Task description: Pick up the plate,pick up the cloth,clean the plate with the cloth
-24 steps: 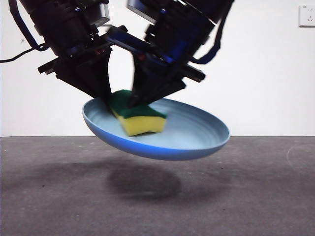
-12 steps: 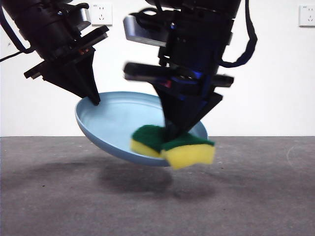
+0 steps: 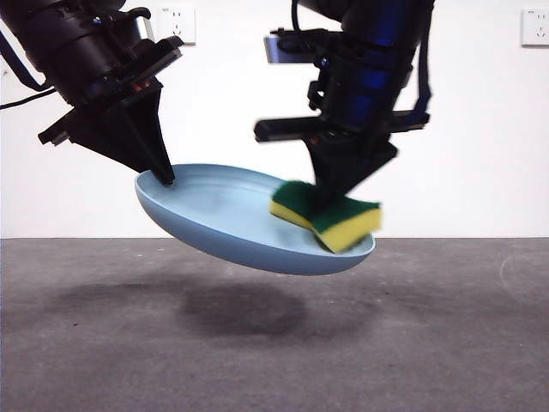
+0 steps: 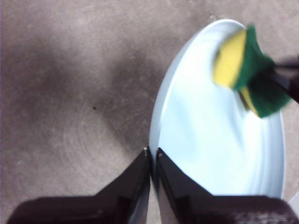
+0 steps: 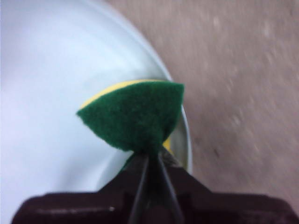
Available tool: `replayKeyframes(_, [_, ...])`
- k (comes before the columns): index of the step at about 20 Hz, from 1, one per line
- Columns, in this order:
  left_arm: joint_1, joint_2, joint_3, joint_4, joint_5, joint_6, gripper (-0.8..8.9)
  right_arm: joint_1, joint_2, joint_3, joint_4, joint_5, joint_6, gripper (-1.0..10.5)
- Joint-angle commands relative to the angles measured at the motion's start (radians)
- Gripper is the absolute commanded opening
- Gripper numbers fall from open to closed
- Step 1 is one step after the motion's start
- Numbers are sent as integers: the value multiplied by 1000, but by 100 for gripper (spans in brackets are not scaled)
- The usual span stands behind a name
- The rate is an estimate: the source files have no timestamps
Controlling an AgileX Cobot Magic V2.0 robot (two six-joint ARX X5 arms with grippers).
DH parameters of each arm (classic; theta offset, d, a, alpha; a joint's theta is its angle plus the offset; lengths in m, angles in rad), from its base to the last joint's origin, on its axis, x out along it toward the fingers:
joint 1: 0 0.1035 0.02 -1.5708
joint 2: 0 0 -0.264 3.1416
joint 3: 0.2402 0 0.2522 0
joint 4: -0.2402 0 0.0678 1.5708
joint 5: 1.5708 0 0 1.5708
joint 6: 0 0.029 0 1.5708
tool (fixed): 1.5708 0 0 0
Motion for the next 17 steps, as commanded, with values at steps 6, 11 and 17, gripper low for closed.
replayKeyframes(6, [-18, 0, 0, 50, 67, 14, -9, 5, 15, -6, 194, -329, 60, -11])
replayKeyframes(11, [-12, 0, 0, 132, 63, -21, -9, 68, 15, -6, 166, -455, 63, -11])
replayKeyframes(17, [30, 0, 0, 141, 63, -23, -9, 117, 15, -6, -103, -396, 28, -12])
